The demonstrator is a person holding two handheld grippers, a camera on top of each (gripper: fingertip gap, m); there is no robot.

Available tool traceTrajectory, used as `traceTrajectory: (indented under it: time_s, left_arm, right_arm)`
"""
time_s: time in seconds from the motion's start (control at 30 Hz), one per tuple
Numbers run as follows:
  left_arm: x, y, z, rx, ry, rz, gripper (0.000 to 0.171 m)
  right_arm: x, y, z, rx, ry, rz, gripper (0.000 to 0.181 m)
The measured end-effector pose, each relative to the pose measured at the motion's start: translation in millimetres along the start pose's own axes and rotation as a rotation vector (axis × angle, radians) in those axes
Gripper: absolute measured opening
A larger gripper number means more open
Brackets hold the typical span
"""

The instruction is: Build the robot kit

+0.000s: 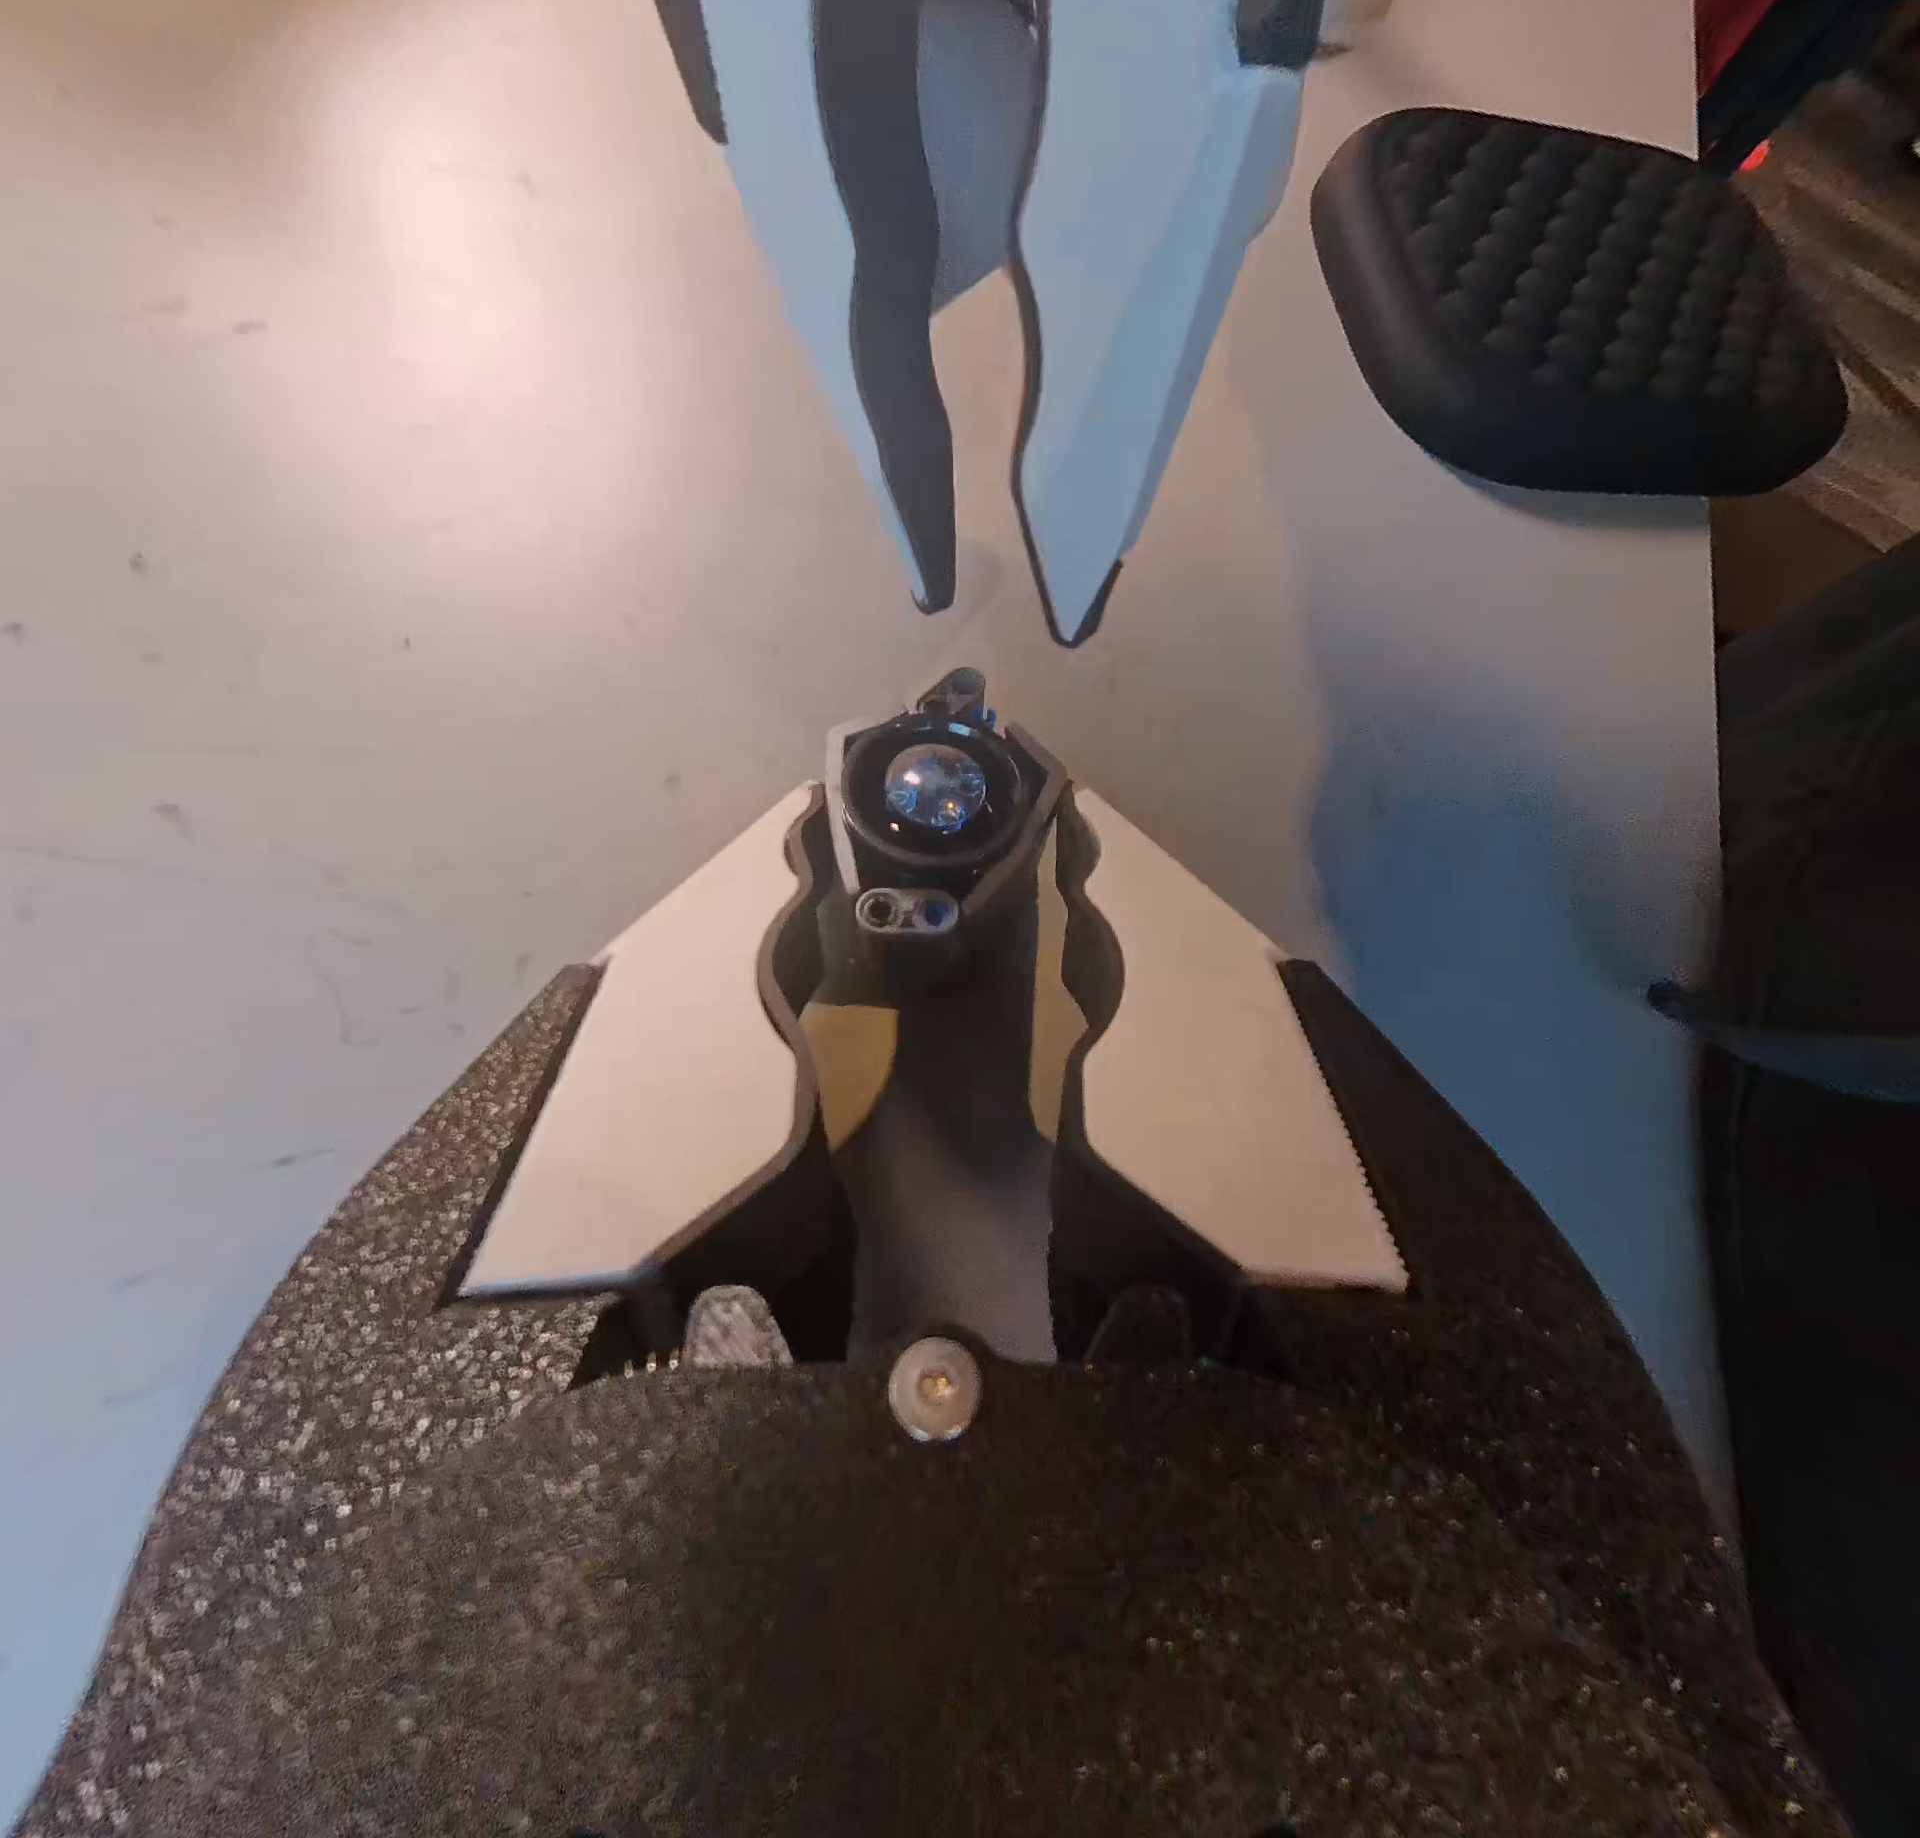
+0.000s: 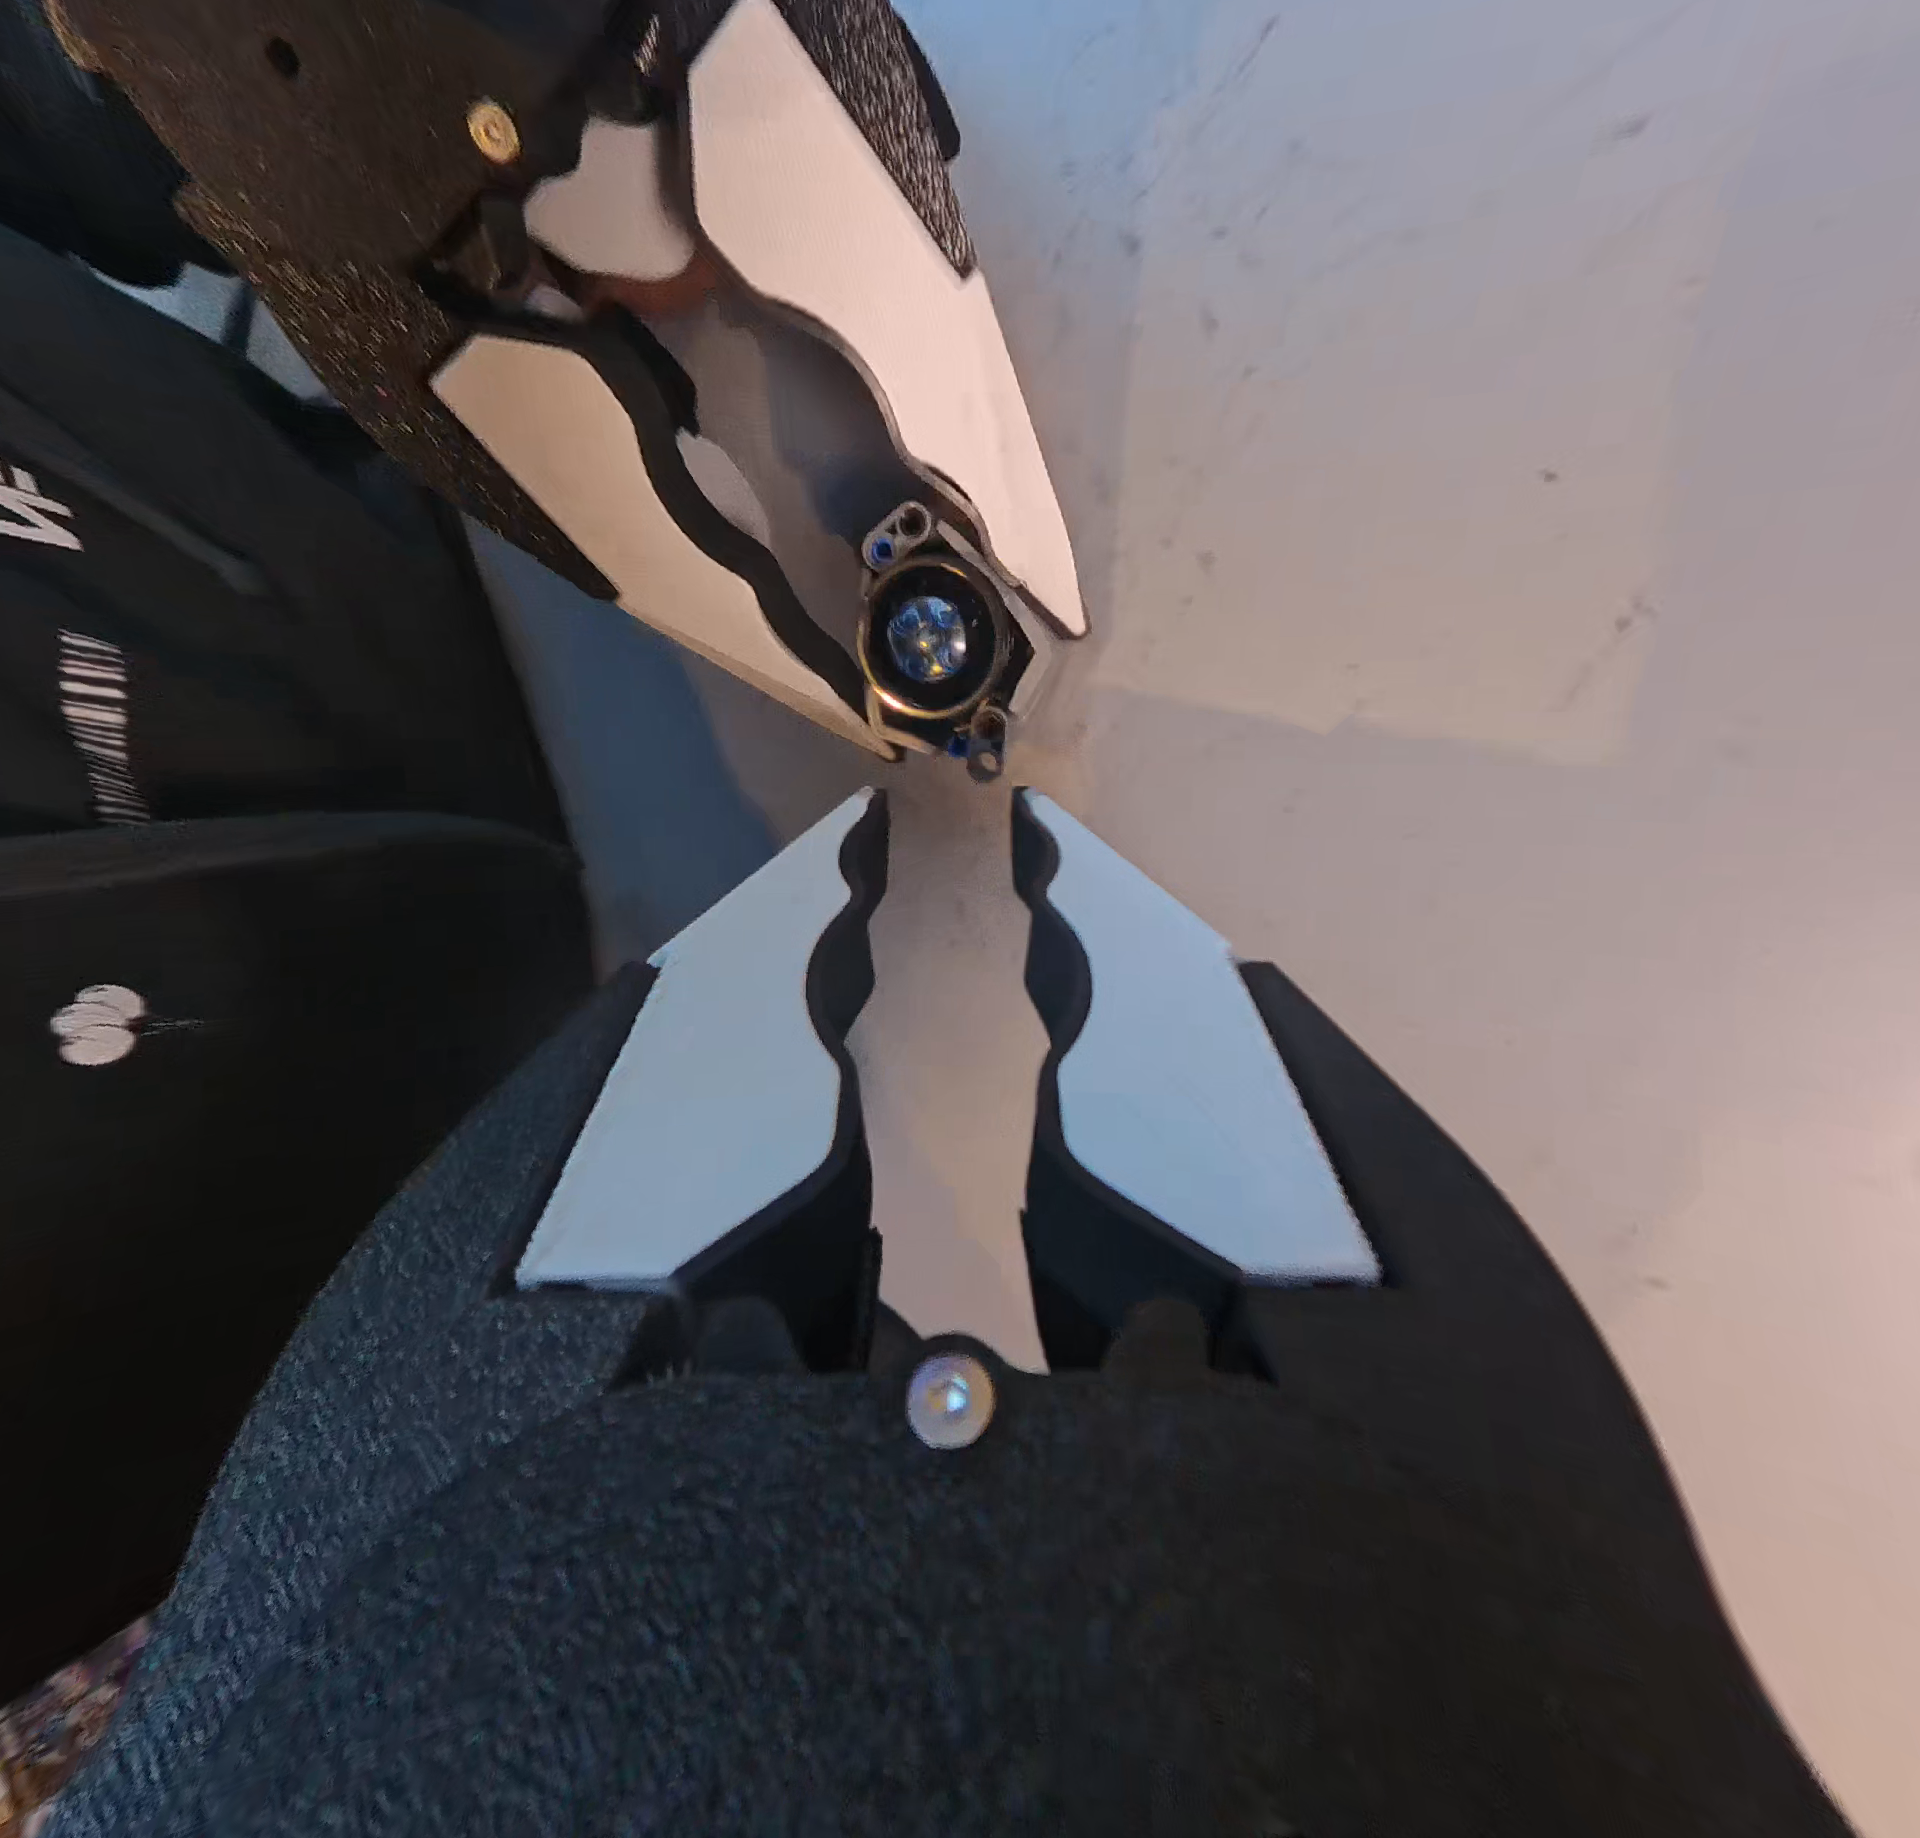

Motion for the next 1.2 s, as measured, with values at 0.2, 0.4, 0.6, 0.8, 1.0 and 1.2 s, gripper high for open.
traceTrajectory:
  time_s: [0.2, 0.4, 0.6, 0.8, 1.0, 1.2]
  left_arm:
    - [0, -4, 4, -0.001, 0.076, 0.044, 0.043]
    - [1, -4, 4, -0.005, 0.092, 0.037, 0.043]
    - [2, -4, 4, -0.002, 0.101, 0.033, 0.044]
    - [0, -11, -1, 0.006, 0.092, 0.062, 0.051]
    - [-5, -26, -4, -0.020, 0.233, 0.134, 0.038]
    - [-4, -25, -4, -0.102, 0.381, 0.121, 0.029]
  right_arm:
    - [6, 26, -2, -0.059, -0.027, 0.106, 0.026]
    - [4, 25, 1, -0.125, 0.034, 0.191, 0.014]
    - [2, 25, -1, -0.197, 0.092, 0.201, 0.019]
    - [3, 27, 4, -0.202, 0.123, 0.218, 0.010]
    - [0, 24, 4, -0.208, 0.111, 0.228, 0.011]
    - [2, 25, 6, -0.205, 0.106, 0.221, 0.011]
Point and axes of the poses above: each gripper's, where its closed fingertips meet, y out along the fingers, x out of its underside, z = x × y across the jaws, the point moved 2 cm from there along -y, back along the fingers, and after that the axes turned 10 degrees about -x, right-handed, at the moved point
